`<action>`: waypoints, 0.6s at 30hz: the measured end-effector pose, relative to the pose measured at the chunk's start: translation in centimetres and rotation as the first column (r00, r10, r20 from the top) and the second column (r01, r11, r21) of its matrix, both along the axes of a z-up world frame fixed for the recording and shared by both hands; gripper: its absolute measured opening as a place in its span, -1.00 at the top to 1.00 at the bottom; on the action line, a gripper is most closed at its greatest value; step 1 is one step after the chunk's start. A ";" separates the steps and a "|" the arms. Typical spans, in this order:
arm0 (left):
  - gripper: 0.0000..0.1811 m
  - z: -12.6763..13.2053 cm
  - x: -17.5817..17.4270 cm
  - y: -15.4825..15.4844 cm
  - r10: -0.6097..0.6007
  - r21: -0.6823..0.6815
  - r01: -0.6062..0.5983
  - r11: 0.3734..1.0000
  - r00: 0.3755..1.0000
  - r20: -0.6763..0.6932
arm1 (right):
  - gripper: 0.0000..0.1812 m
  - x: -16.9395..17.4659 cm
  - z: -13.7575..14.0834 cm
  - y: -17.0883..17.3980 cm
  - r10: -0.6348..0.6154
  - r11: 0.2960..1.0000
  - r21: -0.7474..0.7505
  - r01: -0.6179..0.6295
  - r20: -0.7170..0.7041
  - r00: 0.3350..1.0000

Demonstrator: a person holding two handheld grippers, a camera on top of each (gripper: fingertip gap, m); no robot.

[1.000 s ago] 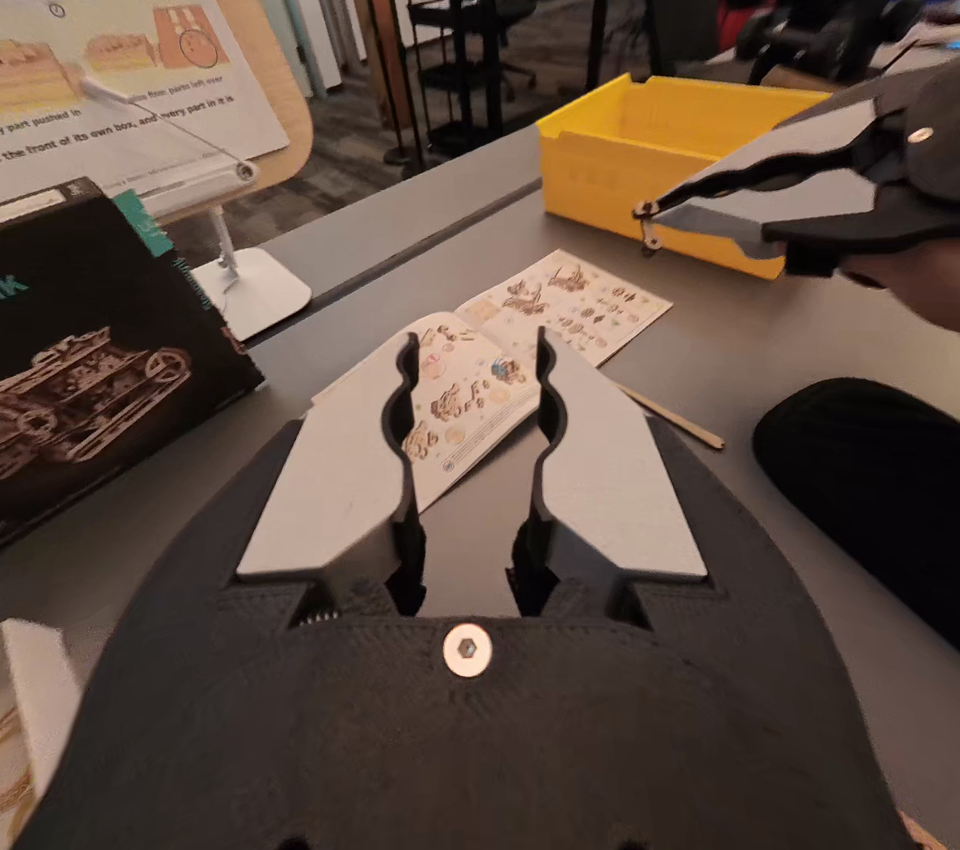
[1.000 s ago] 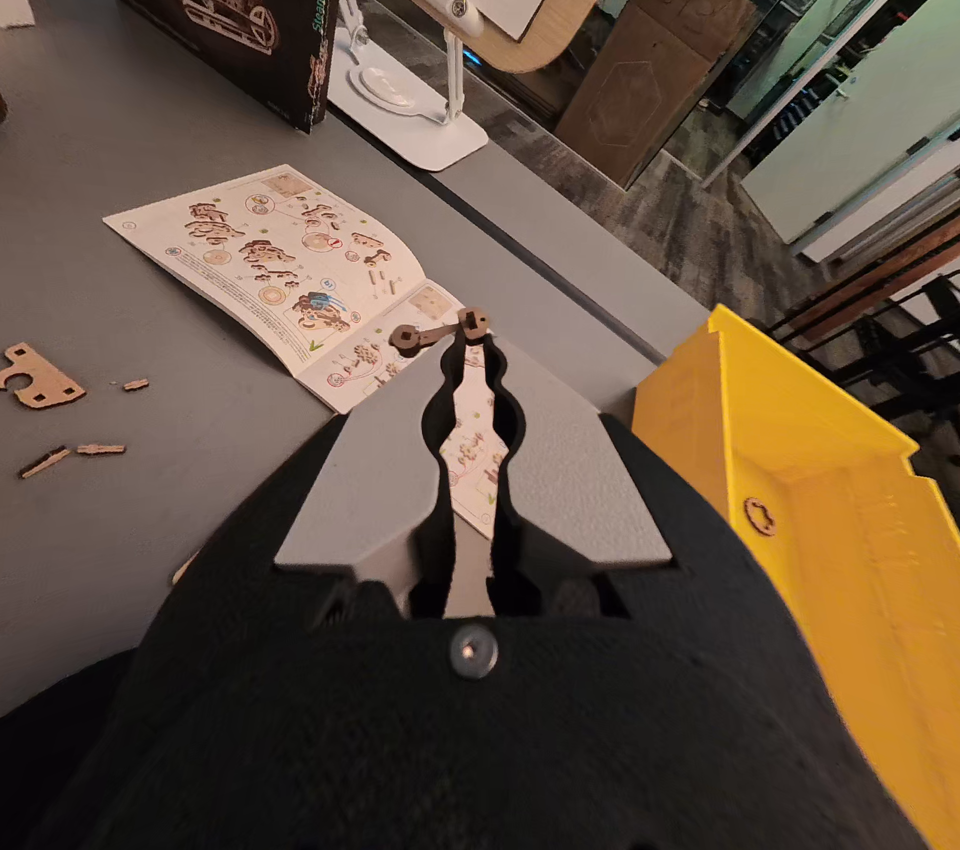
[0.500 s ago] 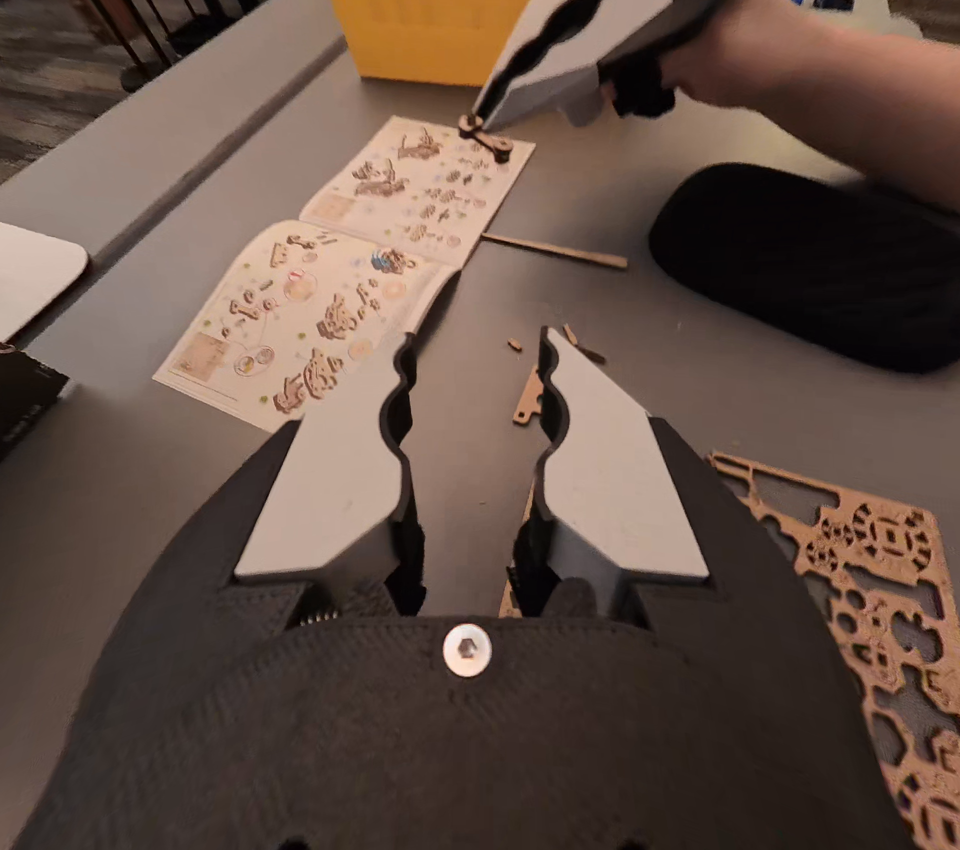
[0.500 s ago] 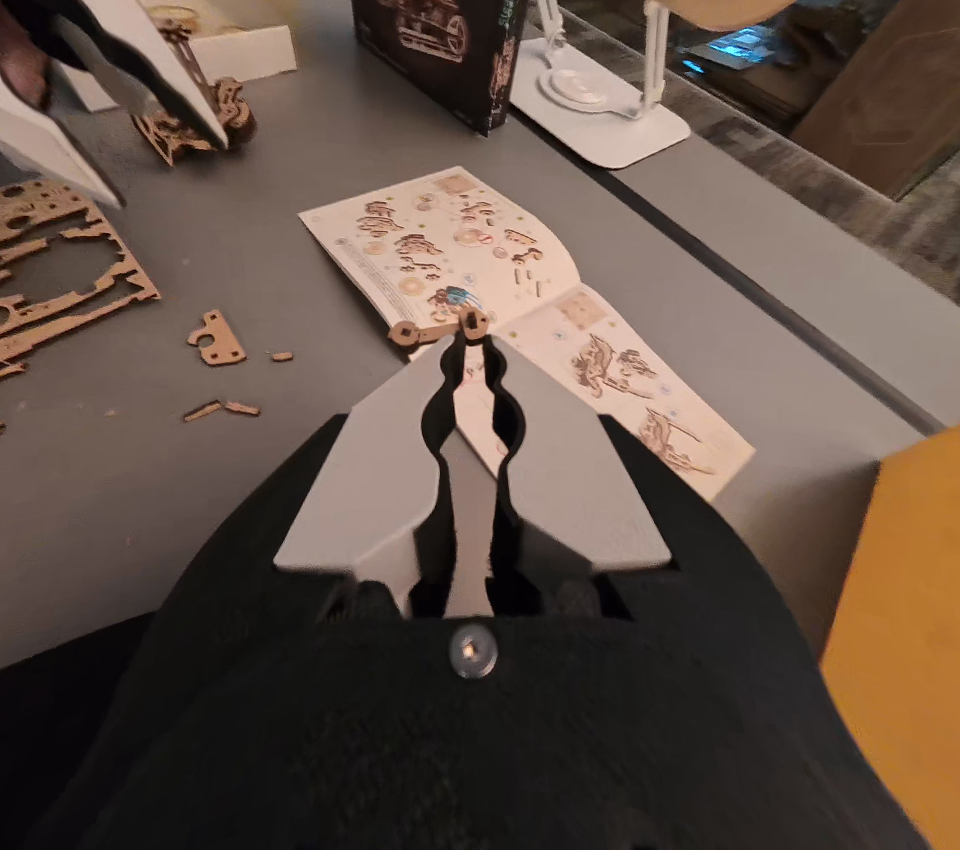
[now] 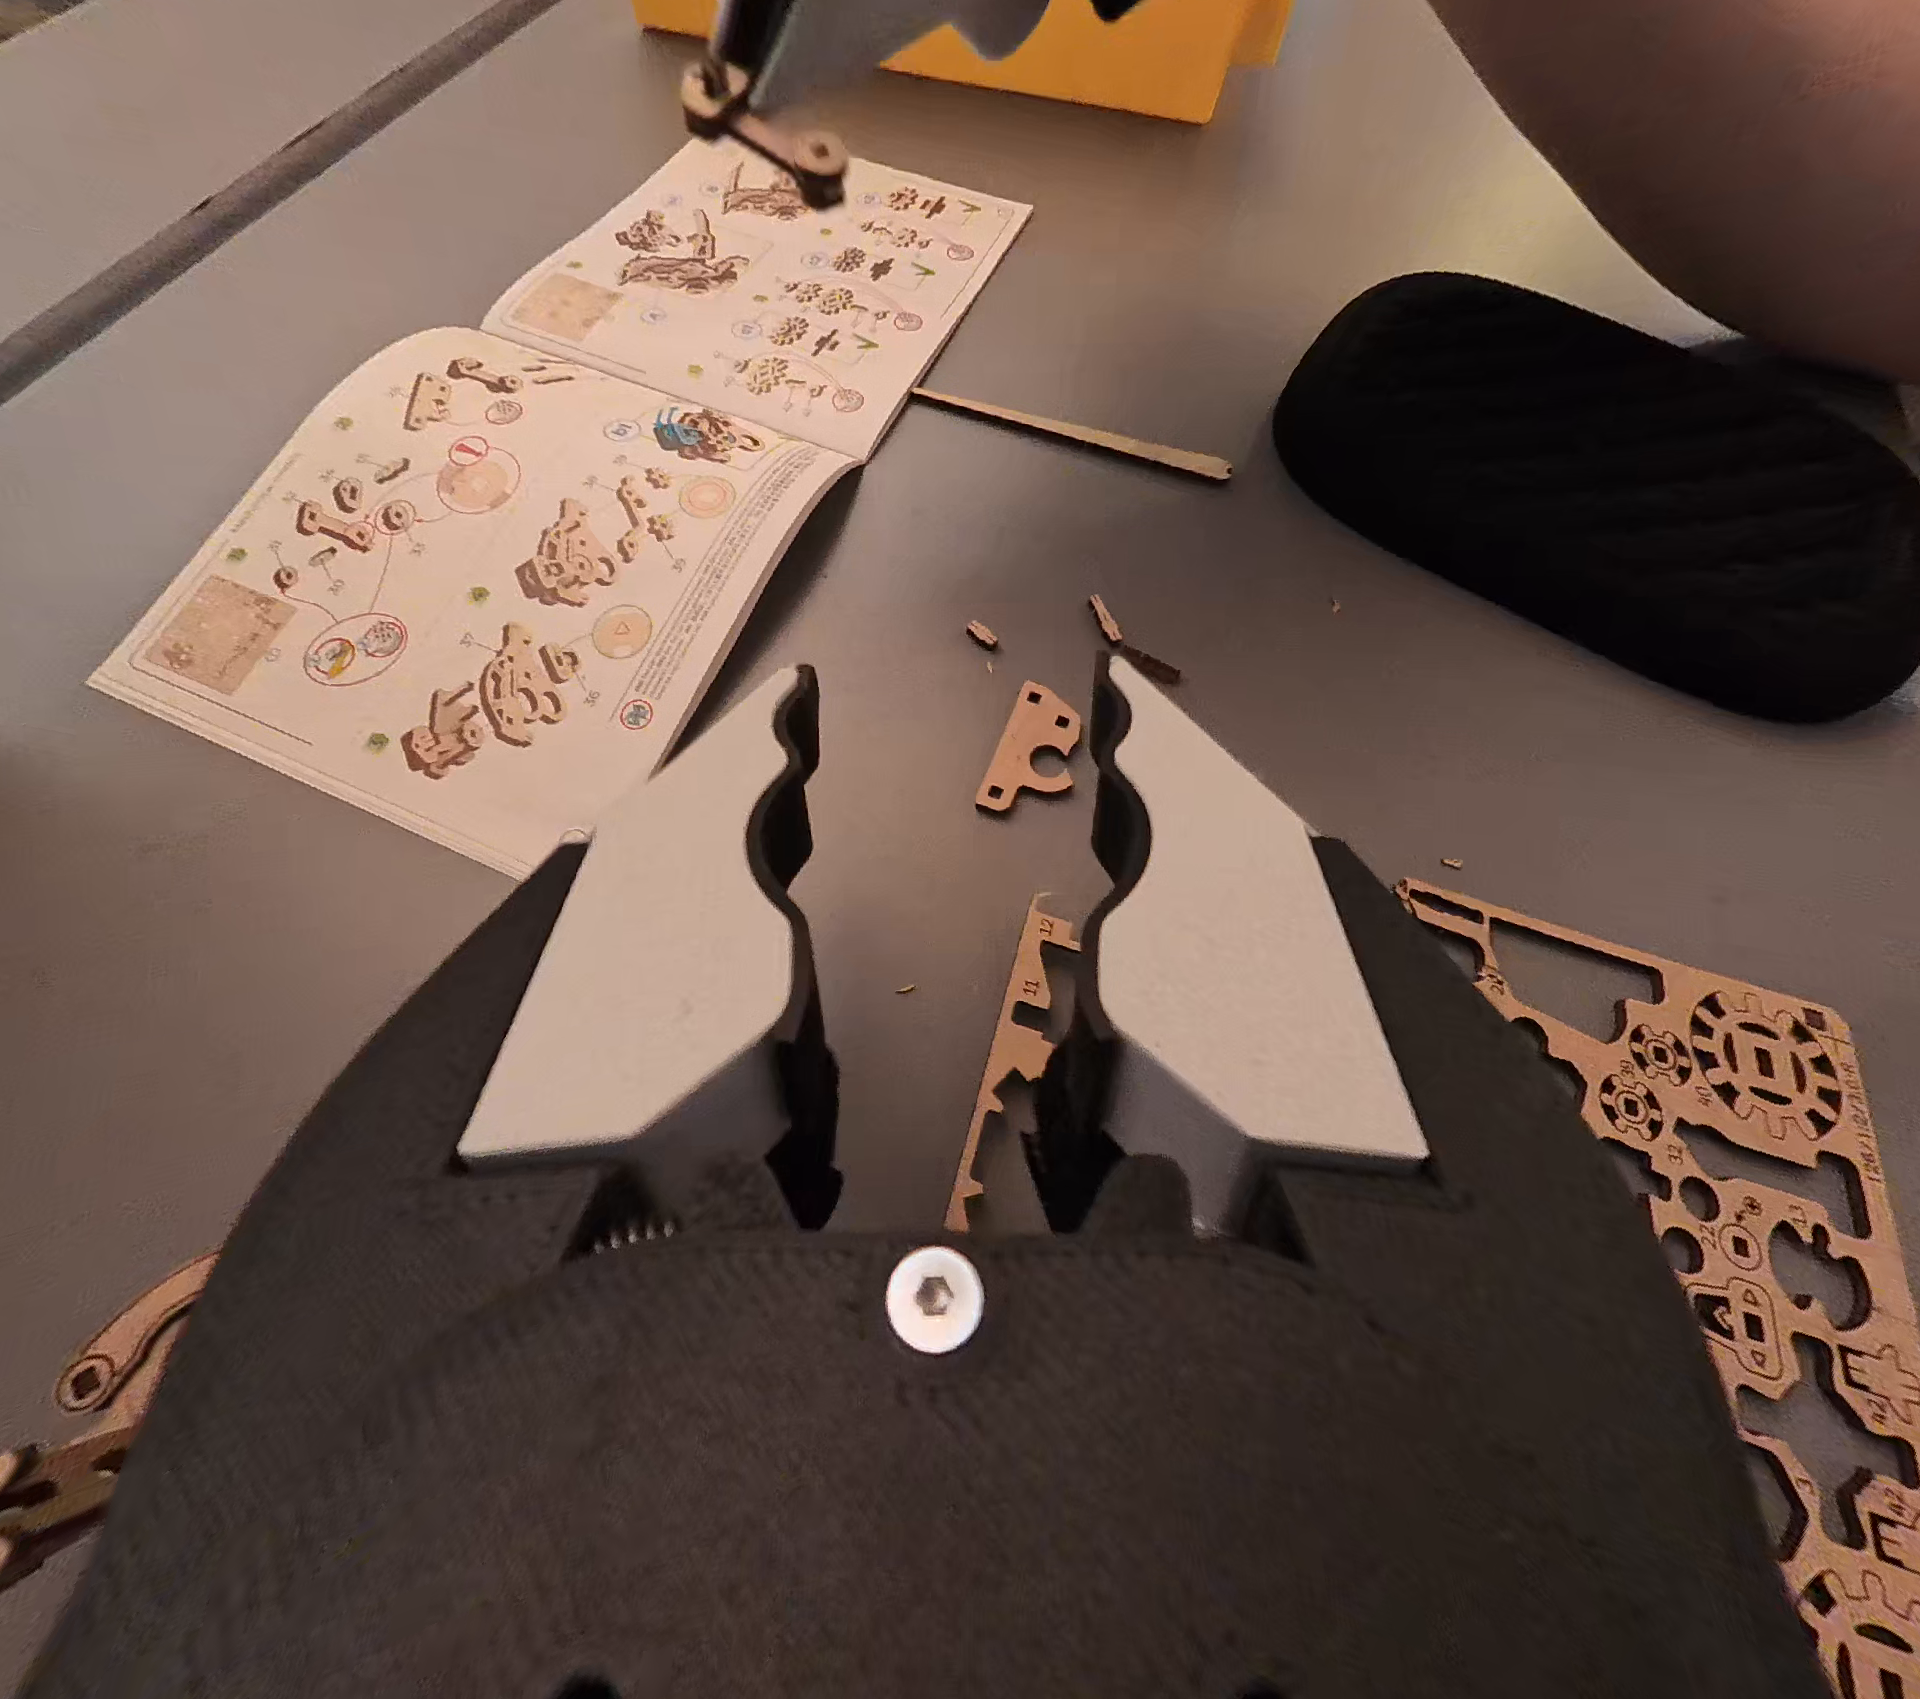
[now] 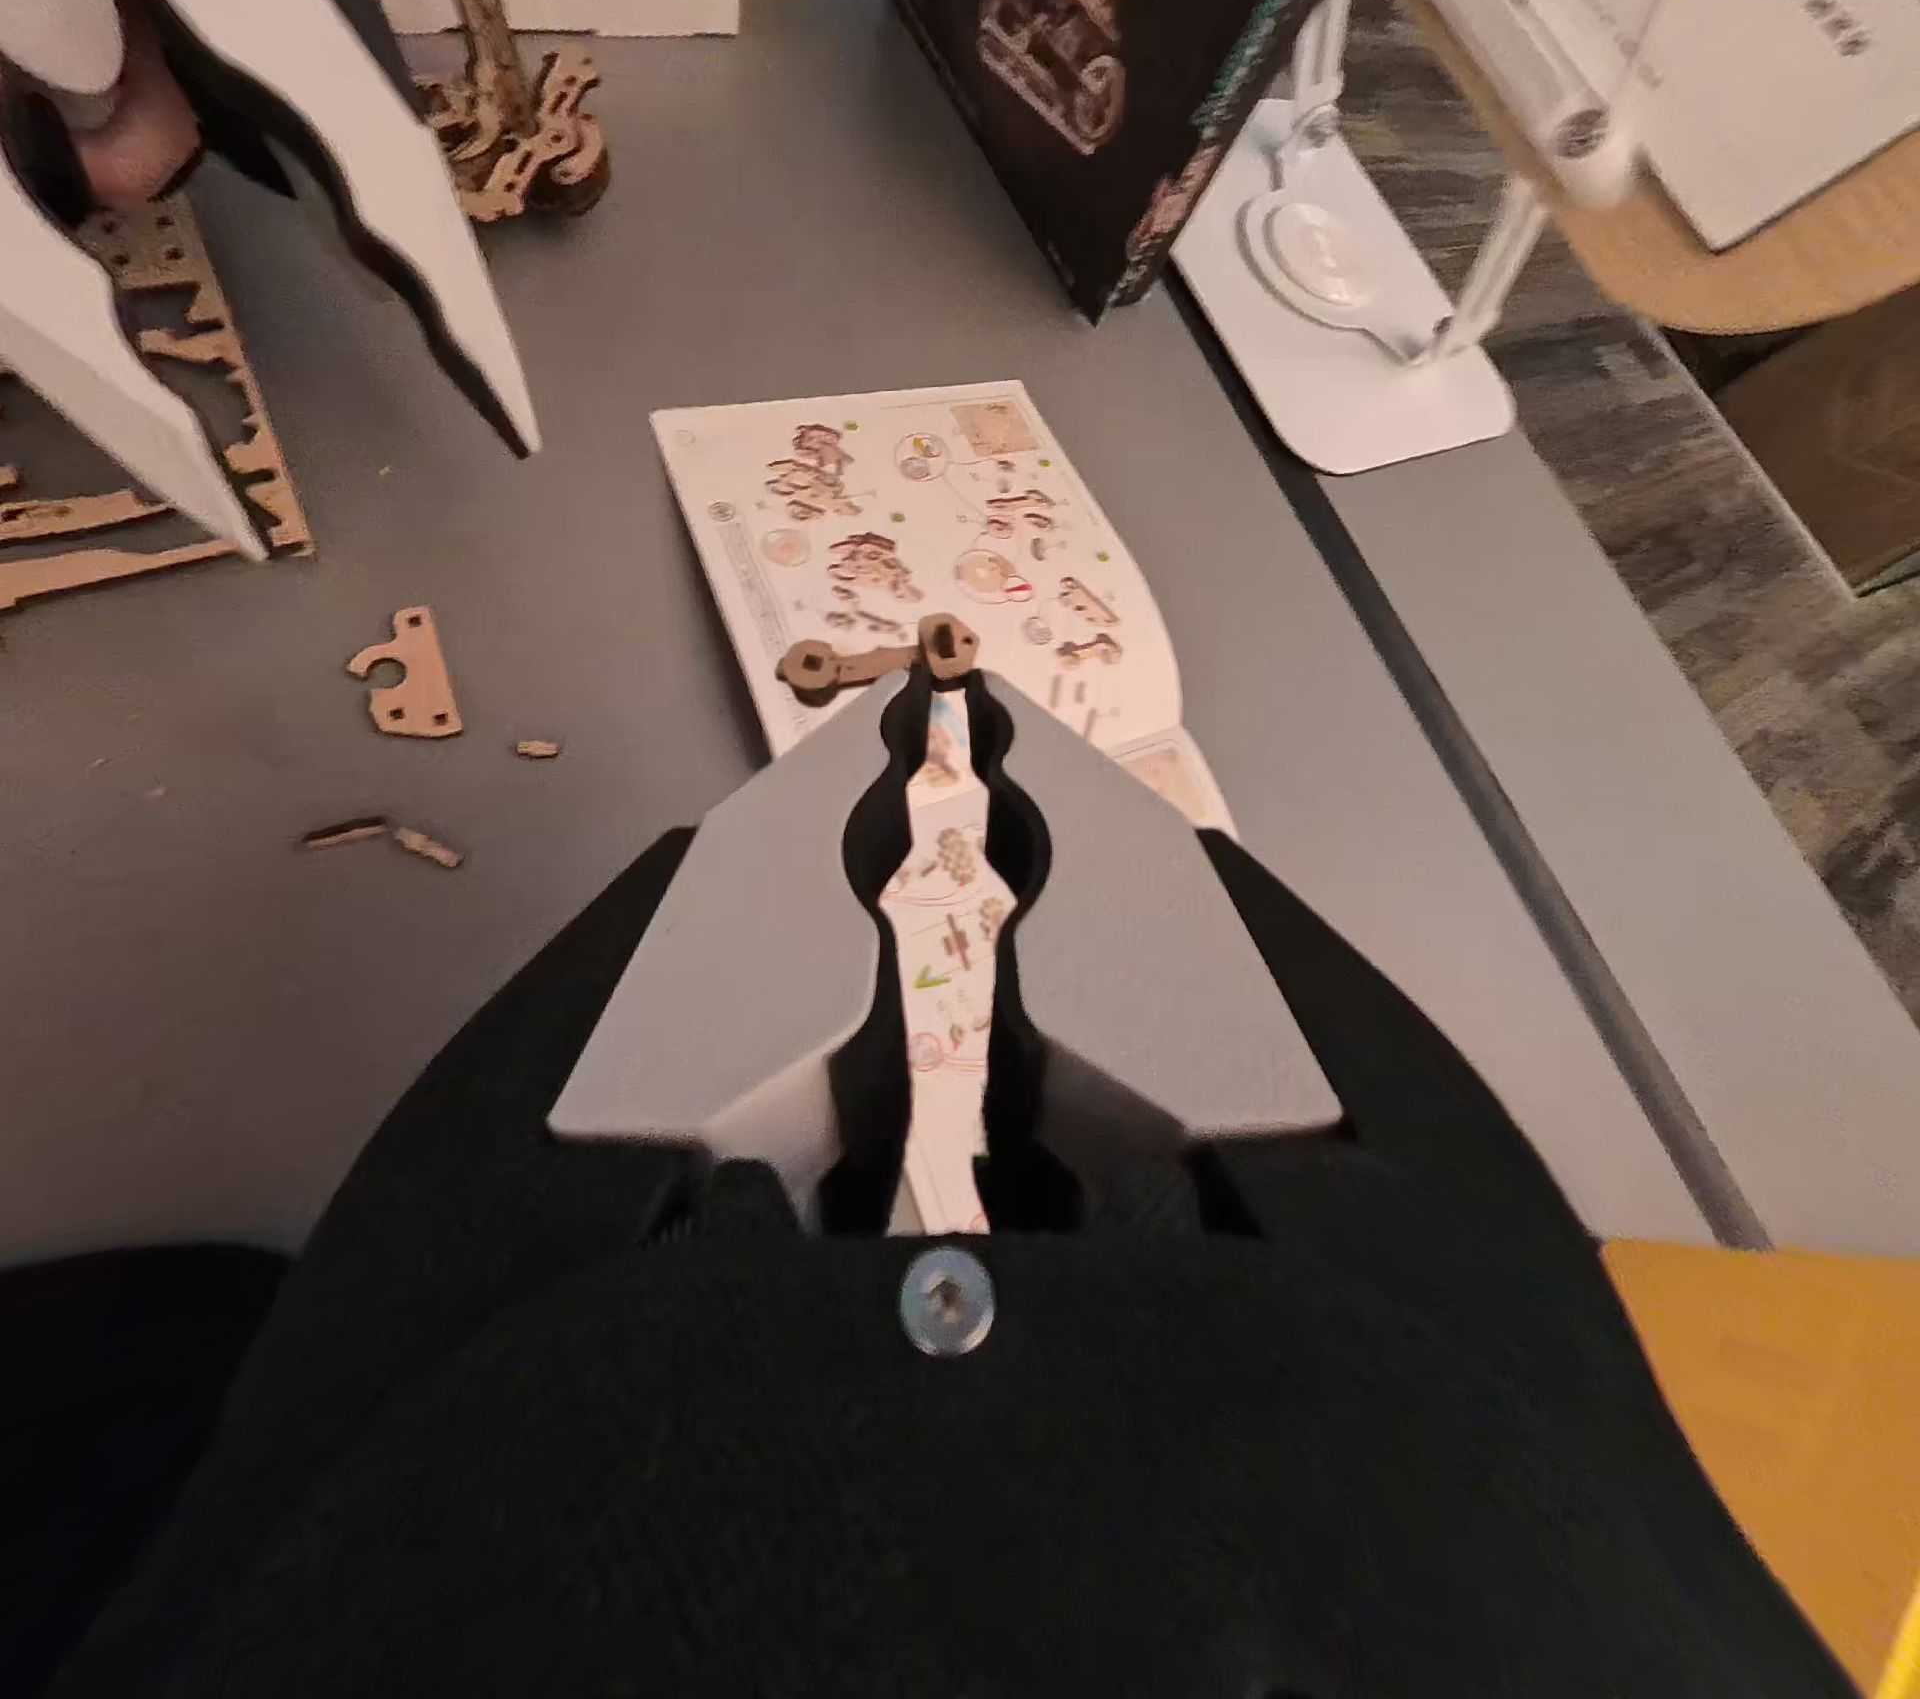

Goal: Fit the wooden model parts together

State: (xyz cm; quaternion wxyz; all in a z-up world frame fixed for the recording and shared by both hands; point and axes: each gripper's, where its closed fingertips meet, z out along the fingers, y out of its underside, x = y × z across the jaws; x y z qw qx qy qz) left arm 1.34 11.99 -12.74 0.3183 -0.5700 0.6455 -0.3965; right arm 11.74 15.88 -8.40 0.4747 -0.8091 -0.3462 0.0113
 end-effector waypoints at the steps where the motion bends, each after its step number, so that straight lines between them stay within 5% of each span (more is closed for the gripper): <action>1: 0.44 0.0 0.0 -0.1 -0.006 0.001 0.006 1.000 1.000 -0.003 | 0.95 -0.2 -0.4 -0.2 0.007 1.000 -0.011 -0.007 0.016 1.000; 5: 0.43 0.2 -0.2 -0.3 -0.037 0.009 0.037 0.999 0.999 0.004 | 0.95 -1.3 -2.1 -1.7 0.029 0.999 -0.037 -0.029 -0.011 1.000; 10: 0.44 0.9 -0.7 0.0 -0.071 -0.011 0.072 0.997 0.997 0.036 | 0.96 -6.3 -3.1 -2.5 0.124 0.983 -0.097 -0.157 -0.285 0.950; 18: 0.45 0.4 -1.0 1.6 -0.011 -0.037 0.011 0.999 1.000 0.005 | 0.95 -9.0 -6.8 -3.2 0.187 0.962 -0.173 -0.212 -0.150 0.971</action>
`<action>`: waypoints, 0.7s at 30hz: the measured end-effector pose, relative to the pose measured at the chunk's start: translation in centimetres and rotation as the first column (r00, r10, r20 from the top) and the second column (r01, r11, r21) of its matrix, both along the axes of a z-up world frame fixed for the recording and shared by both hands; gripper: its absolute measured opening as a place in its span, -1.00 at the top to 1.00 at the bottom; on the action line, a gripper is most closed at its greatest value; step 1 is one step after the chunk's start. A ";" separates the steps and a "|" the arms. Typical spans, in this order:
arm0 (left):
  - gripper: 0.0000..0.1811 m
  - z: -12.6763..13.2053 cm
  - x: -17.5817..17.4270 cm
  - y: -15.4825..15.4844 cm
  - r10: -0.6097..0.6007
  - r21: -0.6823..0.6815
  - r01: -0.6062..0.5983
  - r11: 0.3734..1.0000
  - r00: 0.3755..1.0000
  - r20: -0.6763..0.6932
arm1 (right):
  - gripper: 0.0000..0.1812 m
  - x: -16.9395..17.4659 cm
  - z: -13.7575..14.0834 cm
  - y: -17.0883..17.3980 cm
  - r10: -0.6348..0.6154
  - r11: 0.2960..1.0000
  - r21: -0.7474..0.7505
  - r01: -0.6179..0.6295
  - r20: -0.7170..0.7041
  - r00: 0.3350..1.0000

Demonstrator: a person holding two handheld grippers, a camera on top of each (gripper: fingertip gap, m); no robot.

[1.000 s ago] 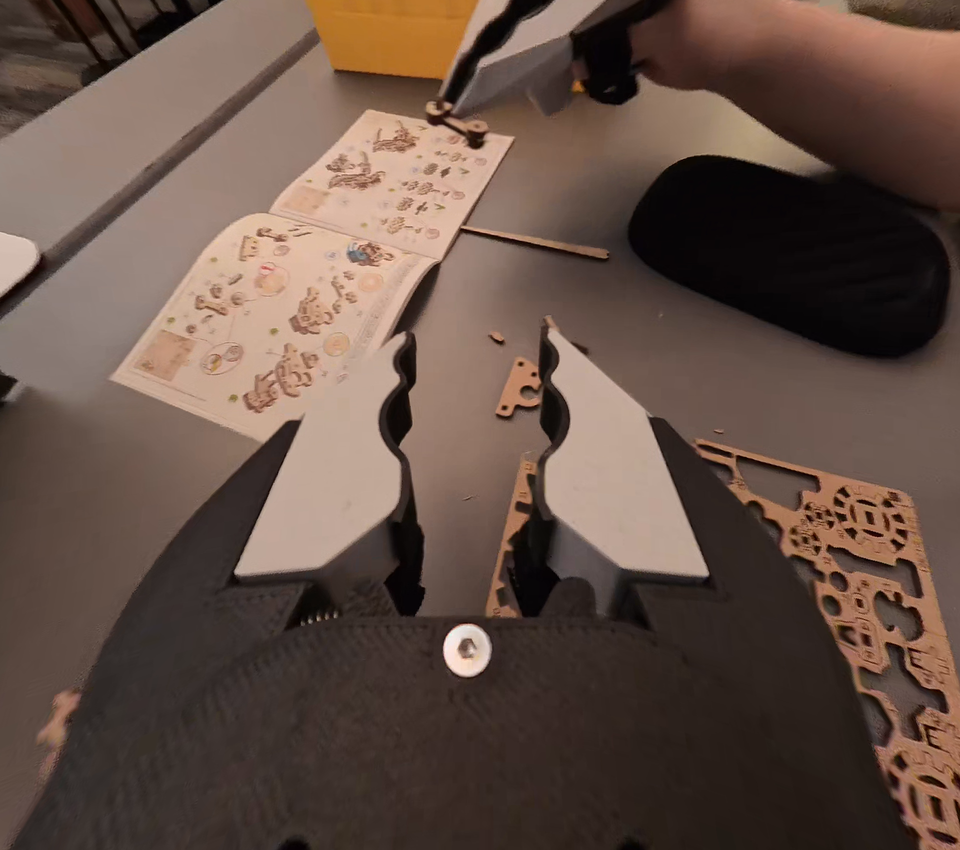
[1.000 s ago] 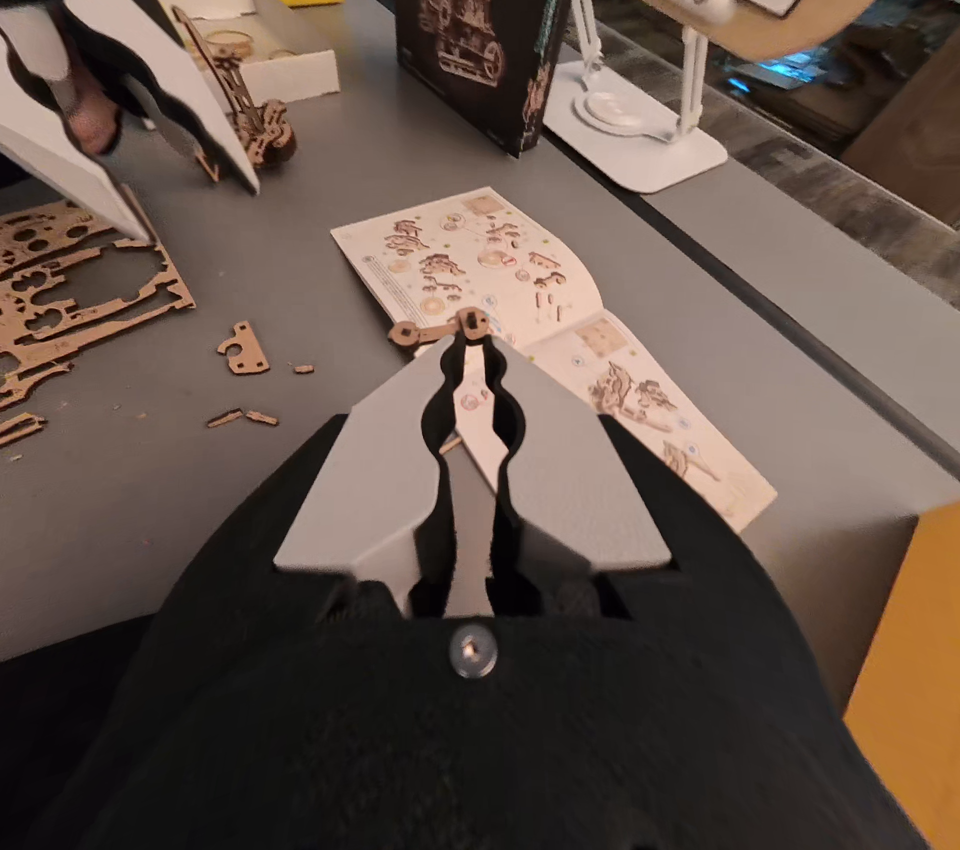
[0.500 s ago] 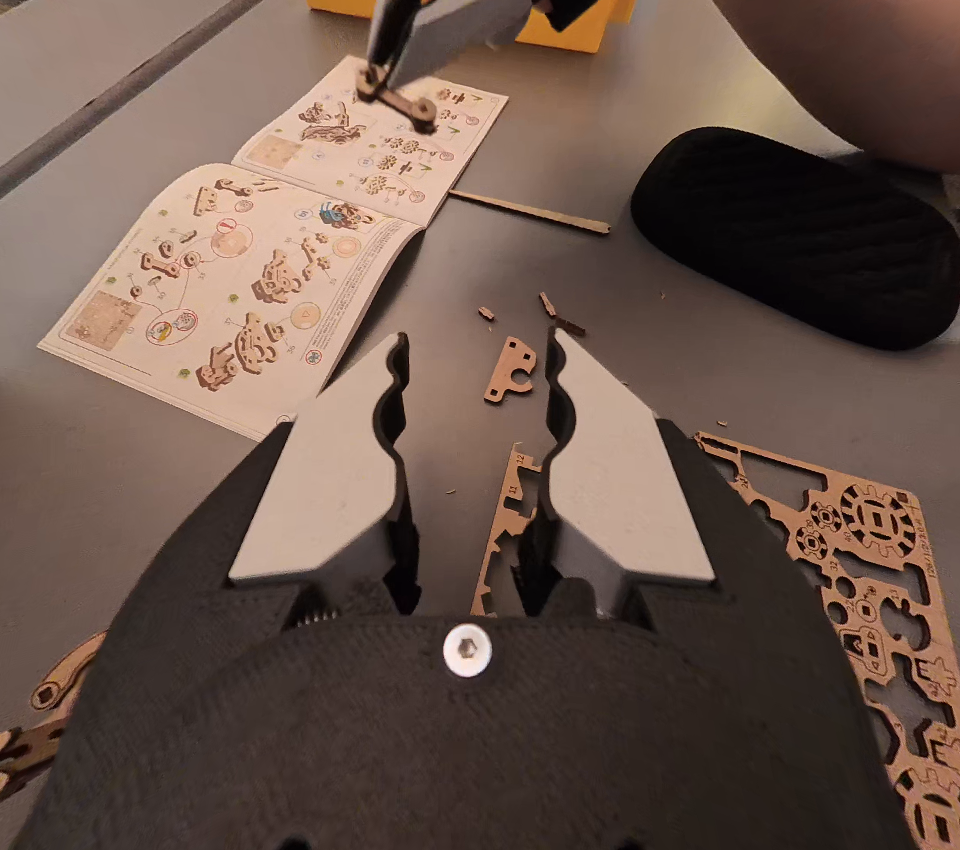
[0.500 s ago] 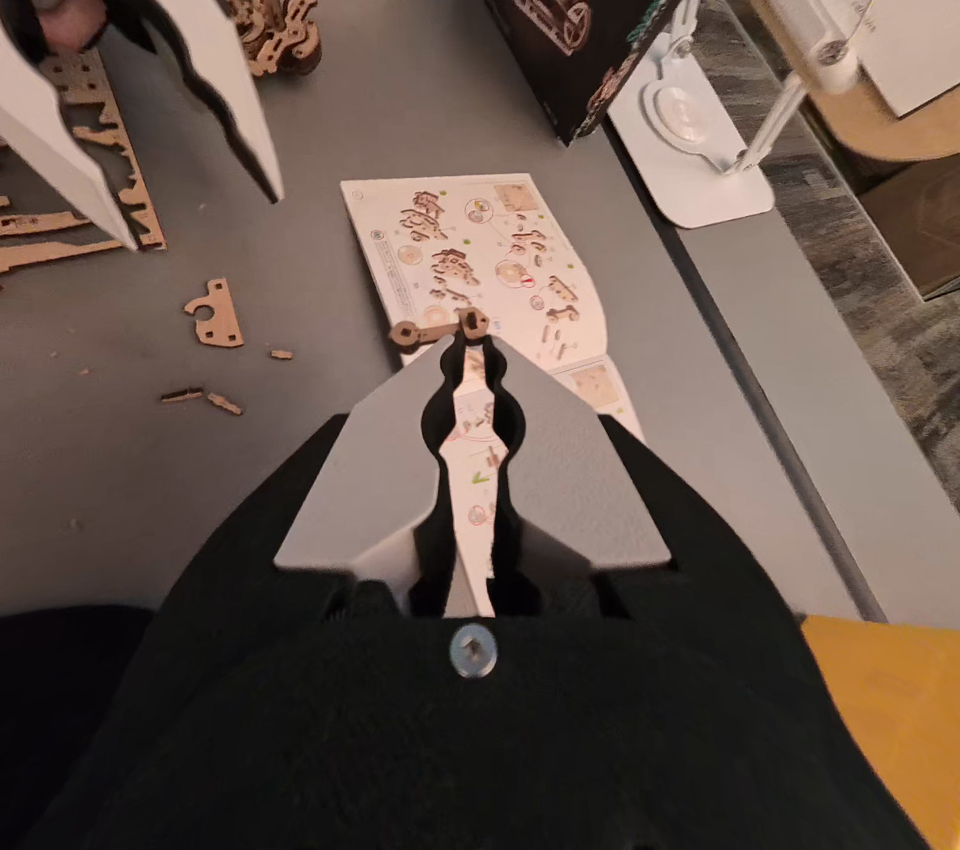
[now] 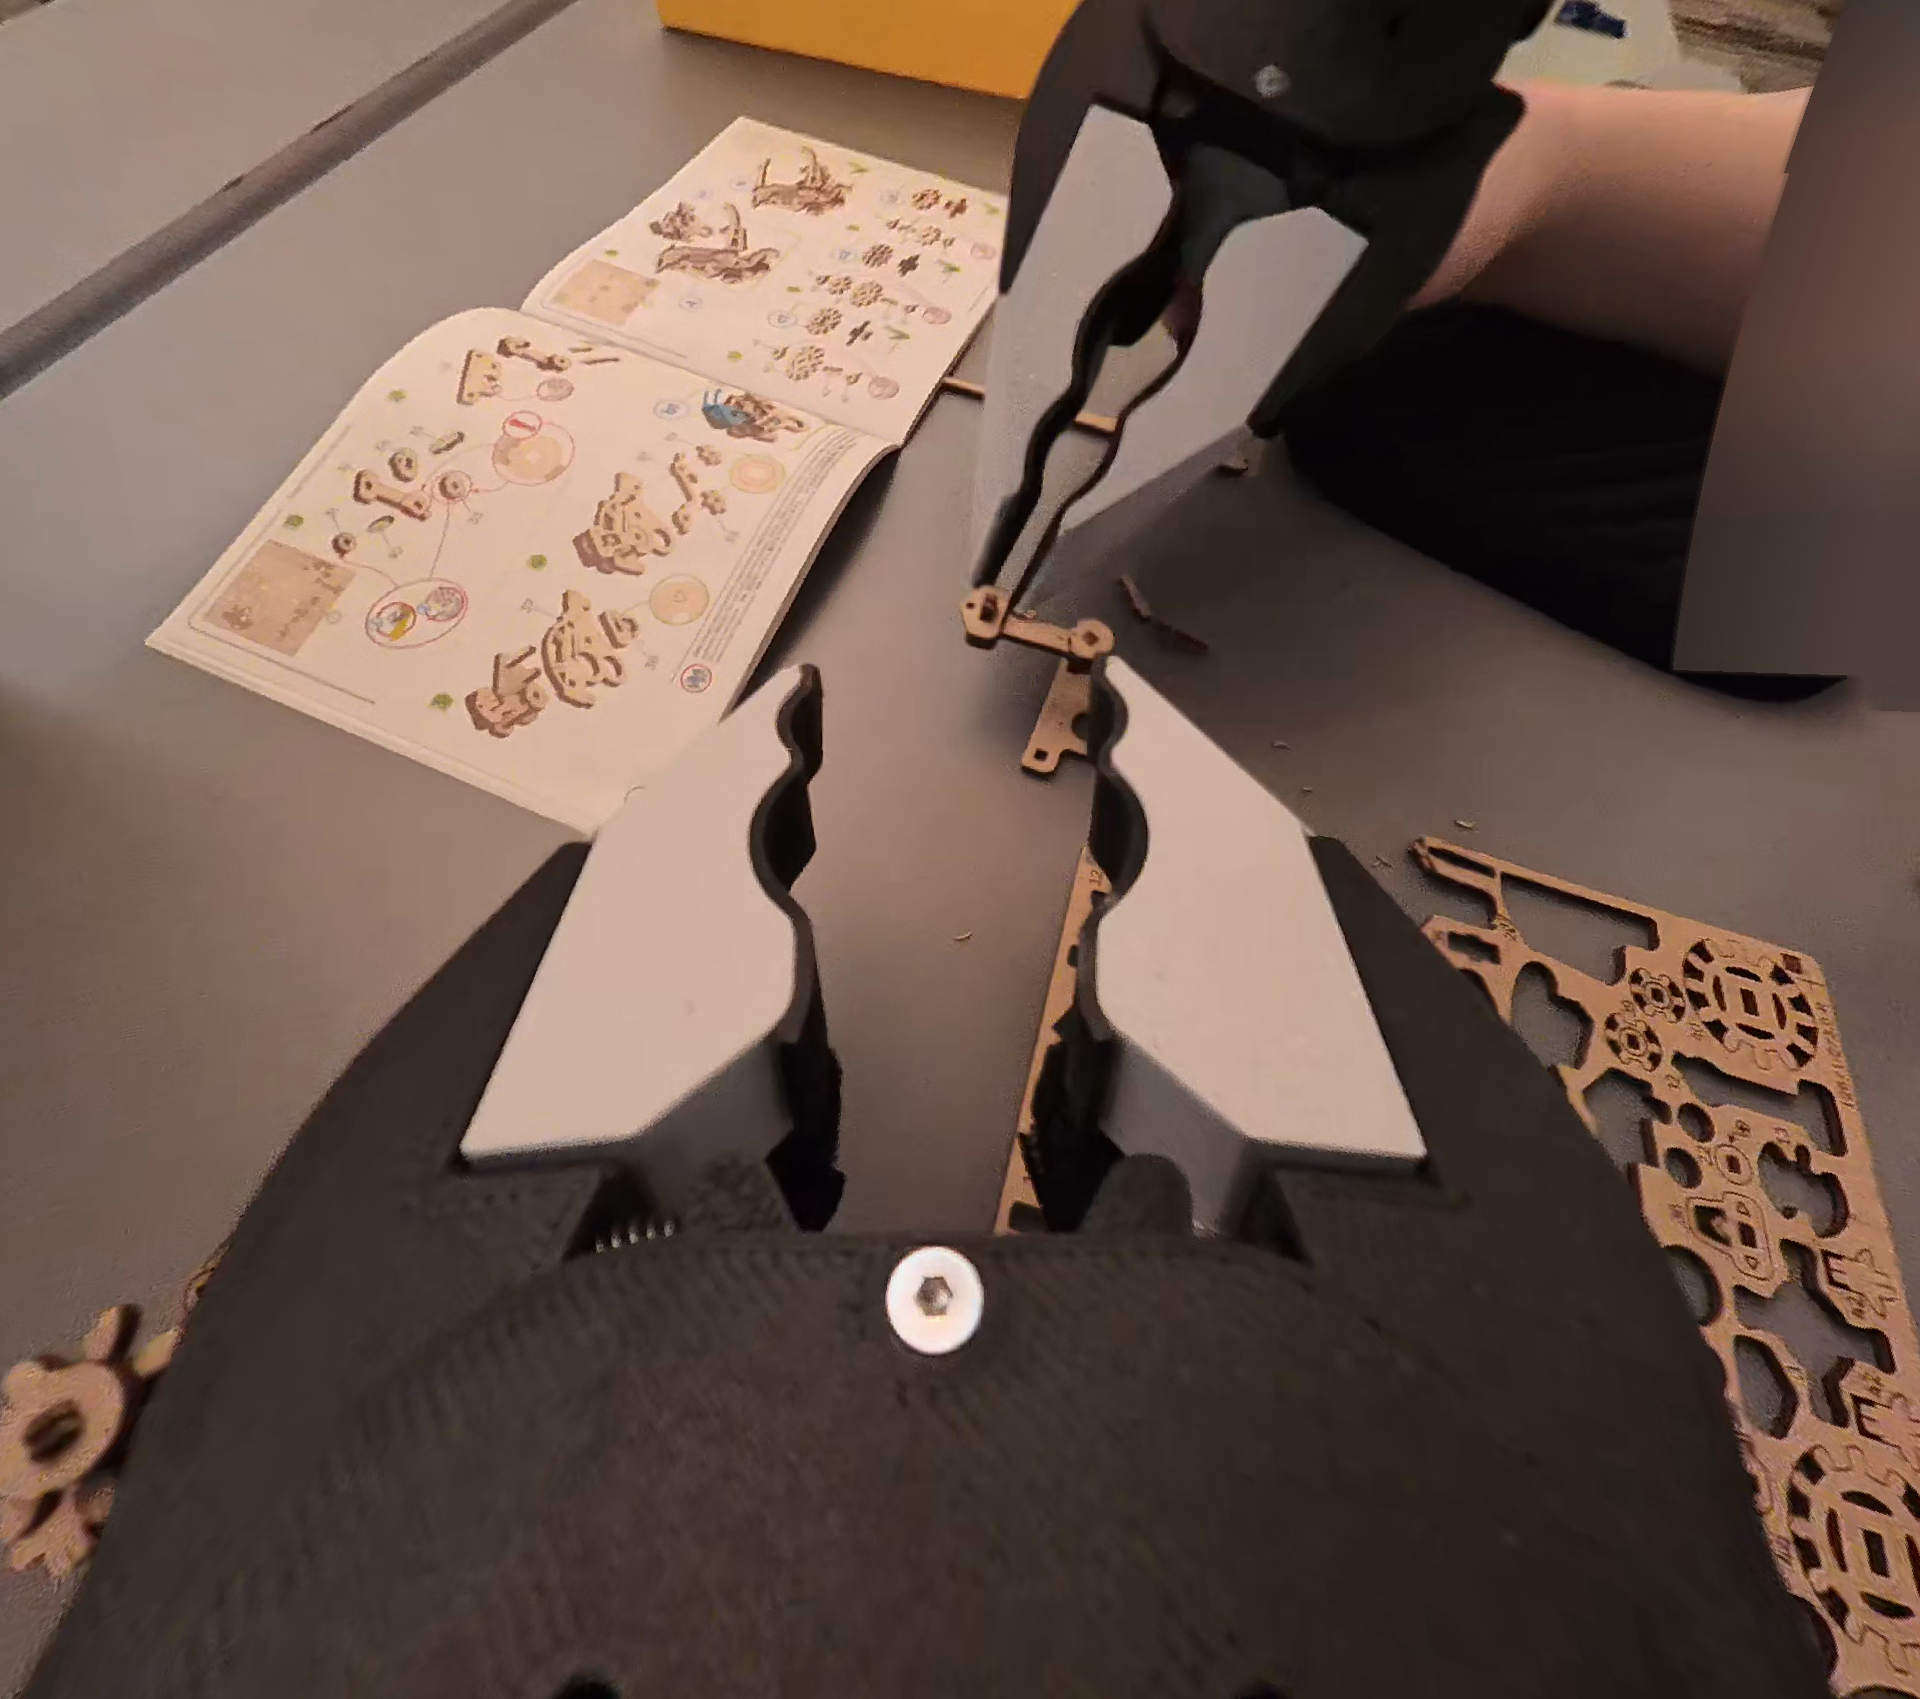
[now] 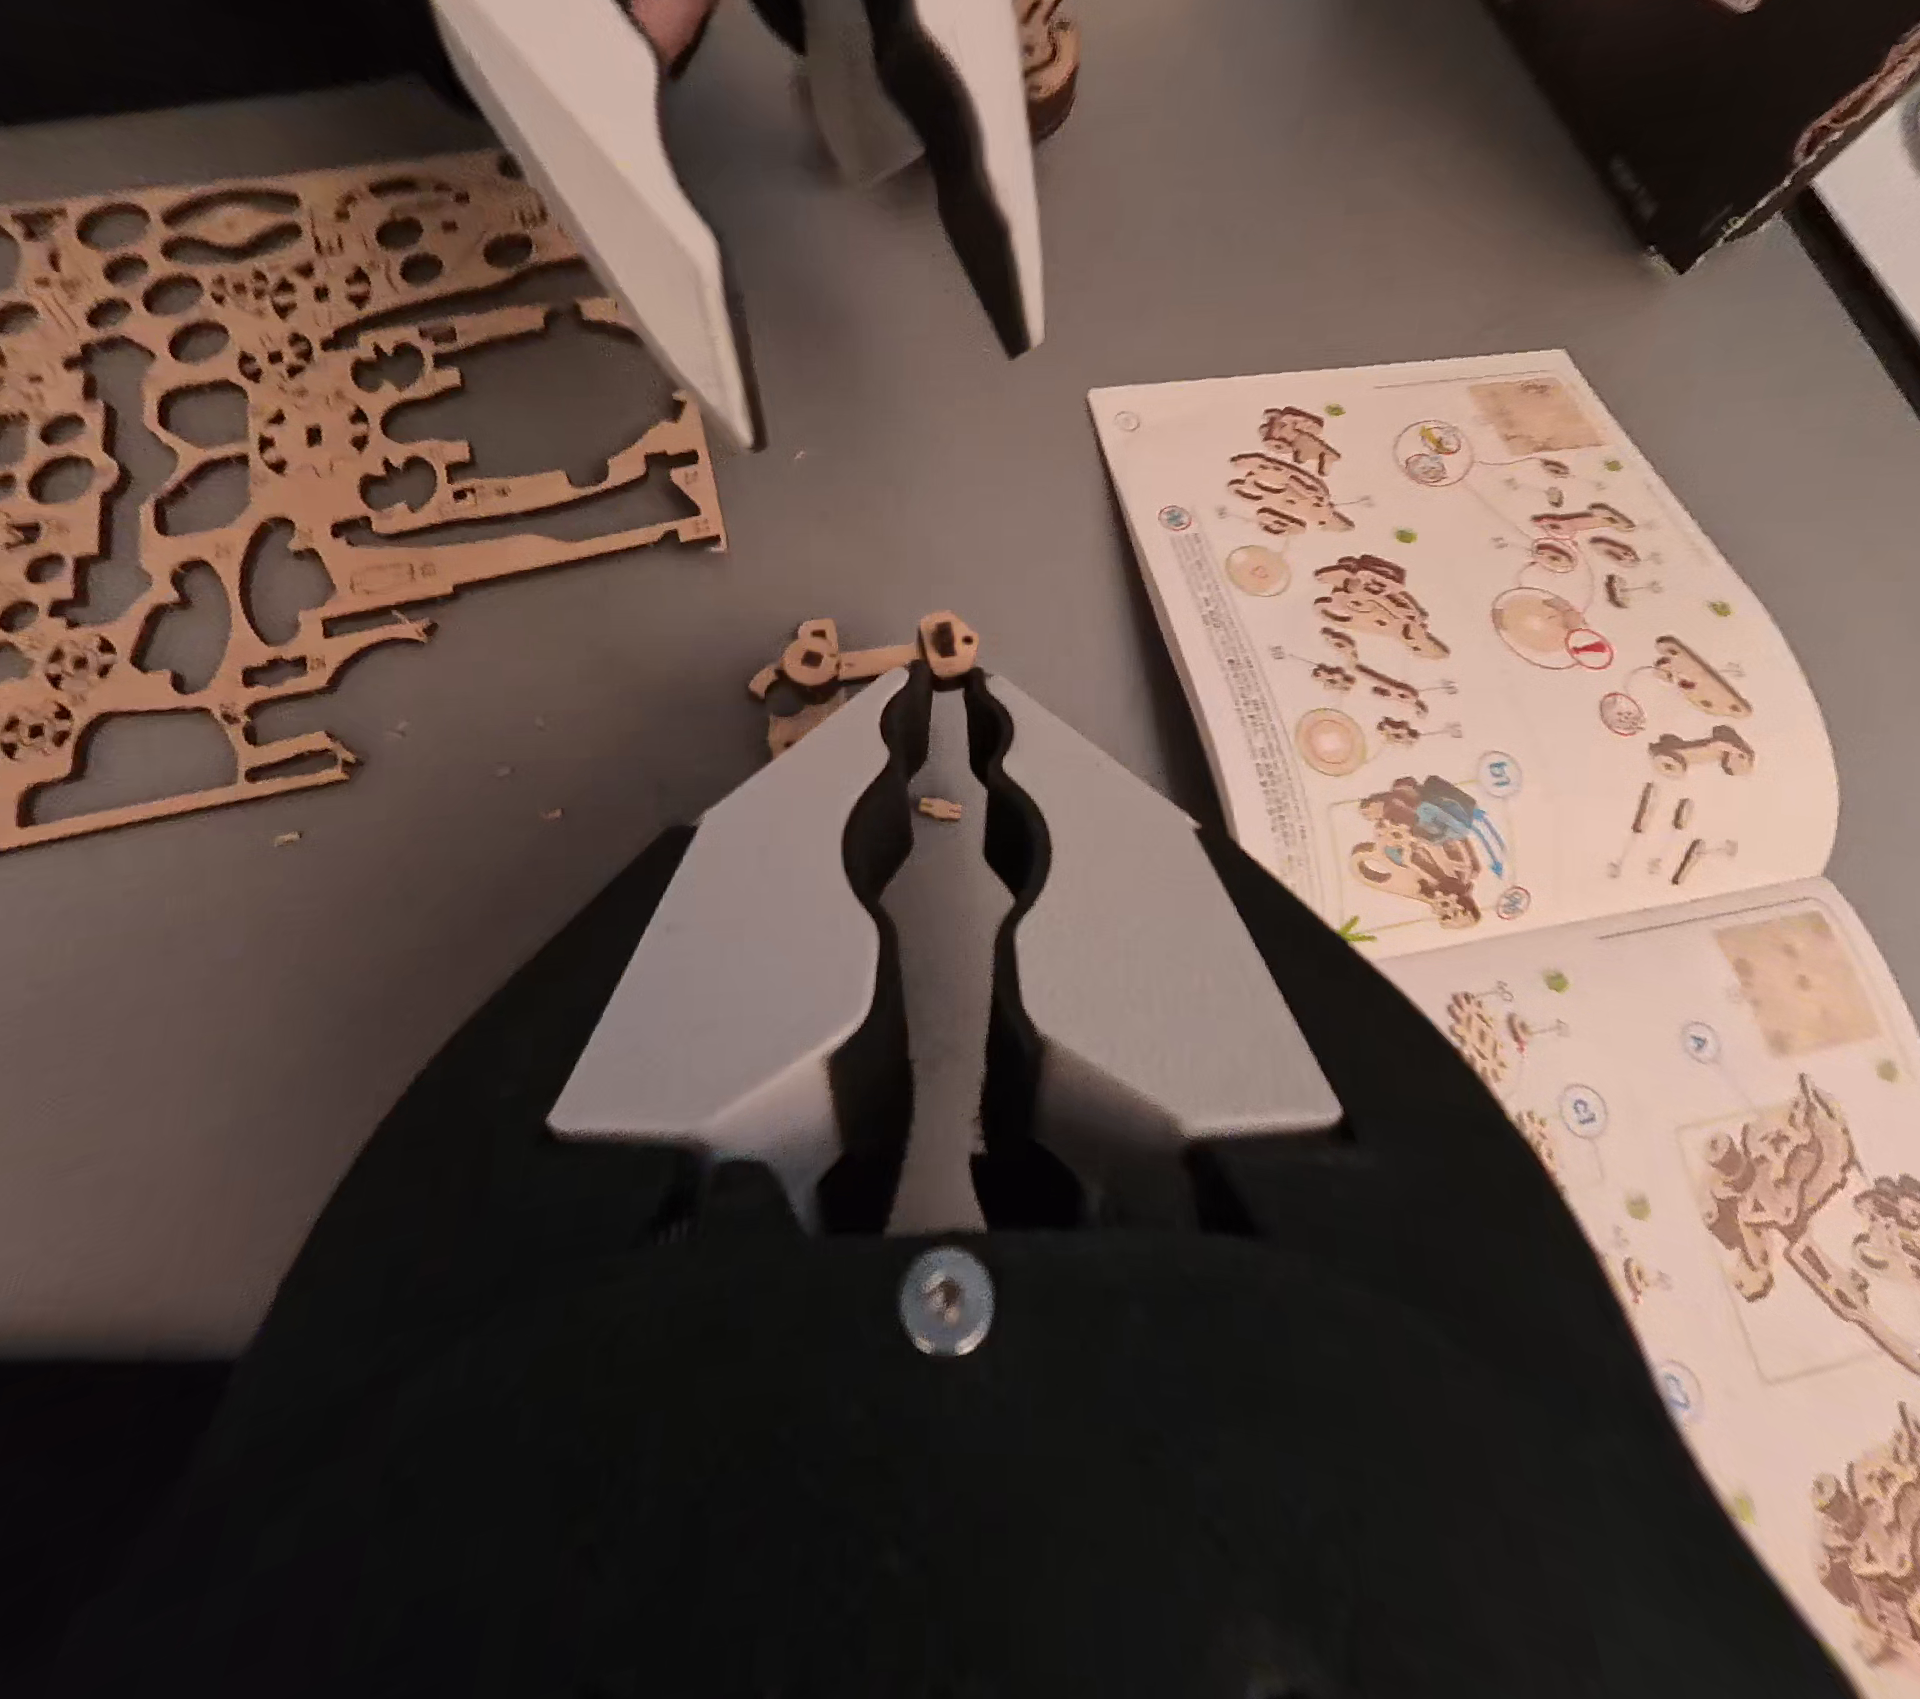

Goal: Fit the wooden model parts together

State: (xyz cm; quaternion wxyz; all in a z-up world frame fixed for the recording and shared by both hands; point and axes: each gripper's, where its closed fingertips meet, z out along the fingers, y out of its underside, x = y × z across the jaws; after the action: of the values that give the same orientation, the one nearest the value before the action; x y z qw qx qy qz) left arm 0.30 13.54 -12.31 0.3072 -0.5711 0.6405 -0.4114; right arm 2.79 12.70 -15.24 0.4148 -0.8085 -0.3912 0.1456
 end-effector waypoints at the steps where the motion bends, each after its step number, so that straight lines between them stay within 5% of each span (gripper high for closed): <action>1: 0.46 -0.1 0.0 0.0 0.005 -0.006 -0.005 1.000 1.000 -0.008 | 0.95 -0.2 -0.3 0.0 0.006 1.000 0.007 -0.007 0.026 1.000; 21: 0.46 -2.2 1.0 -0.6 0.045 -0.032 -0.048 0.998 0.995 -0.090 | 0.95 -0.9 -1.8 -0.5 0.034 0.999 0.009 -0.035 0.091 0.995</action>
State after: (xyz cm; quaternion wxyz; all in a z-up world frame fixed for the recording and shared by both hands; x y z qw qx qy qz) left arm 1.30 12.91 -14.48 0.2779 -0.6090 0.6329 -0.3890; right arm 1.86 12.24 -17.04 0.3982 -0.8052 -0.4245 0.1136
